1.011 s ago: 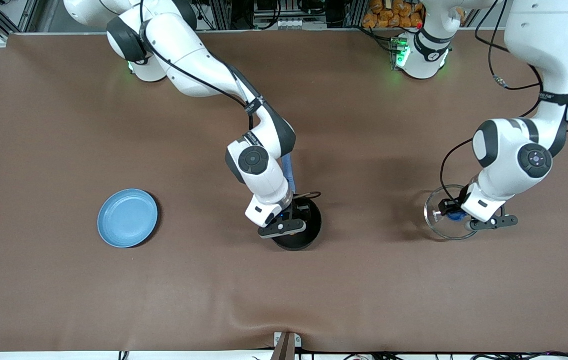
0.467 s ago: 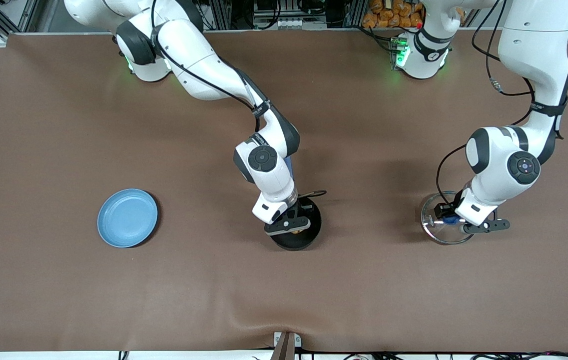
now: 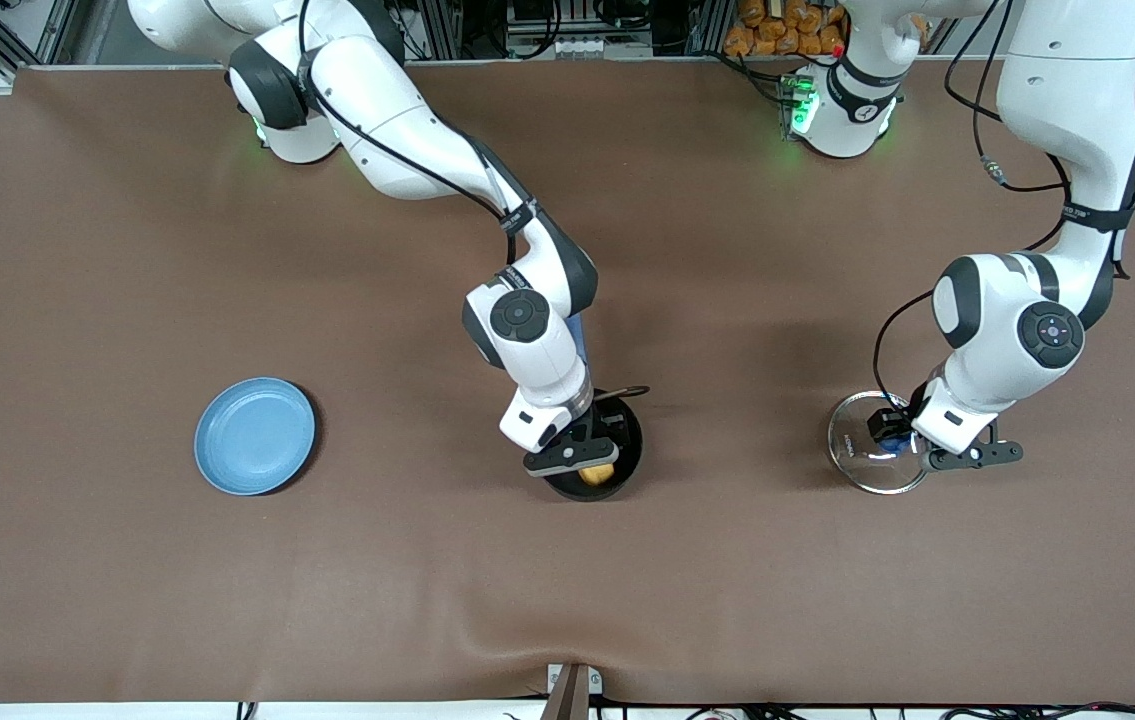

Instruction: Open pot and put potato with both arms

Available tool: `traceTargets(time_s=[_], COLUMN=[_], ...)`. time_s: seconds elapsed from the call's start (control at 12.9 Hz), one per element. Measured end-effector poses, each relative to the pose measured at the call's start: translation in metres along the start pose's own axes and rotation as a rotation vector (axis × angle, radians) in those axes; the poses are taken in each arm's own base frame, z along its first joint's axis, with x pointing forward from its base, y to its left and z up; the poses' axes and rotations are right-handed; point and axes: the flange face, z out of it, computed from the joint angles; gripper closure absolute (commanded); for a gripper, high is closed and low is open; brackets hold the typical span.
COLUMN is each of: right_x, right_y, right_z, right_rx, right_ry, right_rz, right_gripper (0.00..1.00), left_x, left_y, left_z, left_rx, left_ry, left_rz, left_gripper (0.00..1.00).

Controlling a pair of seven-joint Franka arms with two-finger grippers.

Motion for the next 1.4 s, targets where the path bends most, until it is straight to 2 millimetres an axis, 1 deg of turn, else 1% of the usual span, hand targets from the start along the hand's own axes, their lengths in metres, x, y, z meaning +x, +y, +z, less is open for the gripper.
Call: traceTargets(time_s=[0.08, 0.16, 0.23, 0.31, 0.39, 0.47, 0.54, 0.62, 0.7, 0.78, 0.93, 1.09, 1.17, 1.24, 1.4], right_x=[0.000, 0.000, 0.001, 0.002, 0.006, 0.013, 0.022, 0.032, 0.043, 0.055, 0.078, 0.098, 0.105, 0.111, 0.121], right_y=[0.000, 0.000, -0.001, -0.002, -0.002, -0.001, 0.004, 0.012, 0.023, 0.038, 0.075, 0.117, 0.137, 0.157, 0.198], right_z=[0.000, 0.000, -0.001, -0.004, -0.012, -0.024, -0.042, -0.062, -0.083, -0.107, -0.148, -0.191, -0.211, -0.230, -0.263], right_rx=[0.001, 0.000, 0.001, 0.003, 0.001, -0.013, -0.031, -0.048, -0.065, -0.085, -0.129, -0.180, -0.204, -0.222, -0.231], right_ry=[0.001, 0.000, 0.001, 0.004, 0.000, -0.025, -0.060, -0.092, -0.125, -0.160, -0.208, -0.243, -0.261, -0.279, -0.306], right_rz=[0.000, 0.000, 0.000, 0.000, 0.003, 0.012, 0.026, 0.044, 0.064, 0.089, 0.134, 0.147, 0.164, 0.181, 0.171], right_gripper=[0.22, 0.22, 0.22, 0.22, 0.22, 0.21, 0.18, 0.14, 0.08, 0.05, 0.00, 0.00, 0.00, 0.00, 0.00], left_x=[0.005, 0.010, 0.013, 0.015, 0.016, 0.016, 0.018, 0.020, 0.023, 0.025, 0.027, 0.028, 0.028, 0.028, 0.027], left_y=[0.002, 0.004, 0.004, 0.003, 0.001, -0.001, -0.005, -0.007, -0.007, -0.006, -0.003, -0.001, 0.001, 0.004, 0.005], left_z=[-0.018, -0.044, -0.074, -0.108, -0.143, -0.178, -0.211, -0.238, -0.261, -0.279, -0.301, -0.314, -0.316, -0.313, -0.309], left_rx=[-0.006, -0.012, -0.018, -0.022, -0.026, -0.028, -0.030, -0.030, -0.031, -0.032, -0.034, -0.035, -0.035, -0.035, -0.033], left_ry=[0.019, 0.034, 0.039, 0.035, 0.021, 0.000, -0.020, -0.034, -0.040, -0.041, -0.034, -0.032, -0.034, -0.043, -0.060], left_rz=[0.002, 0.002, 0.002, 0.000, -0.002, -0.004, -0.008, -0.010, -0.008, -0.005, 0.001, 0.005, 0.008, 0.013, 0.016], left_gripper=[0.00, 0.00, 0.00, 0.00, 0.00, 0.00, 0.00, 0.00, 0.00, 0.00, 0.00, 0.00, 0.00, 0.00, 0.00])
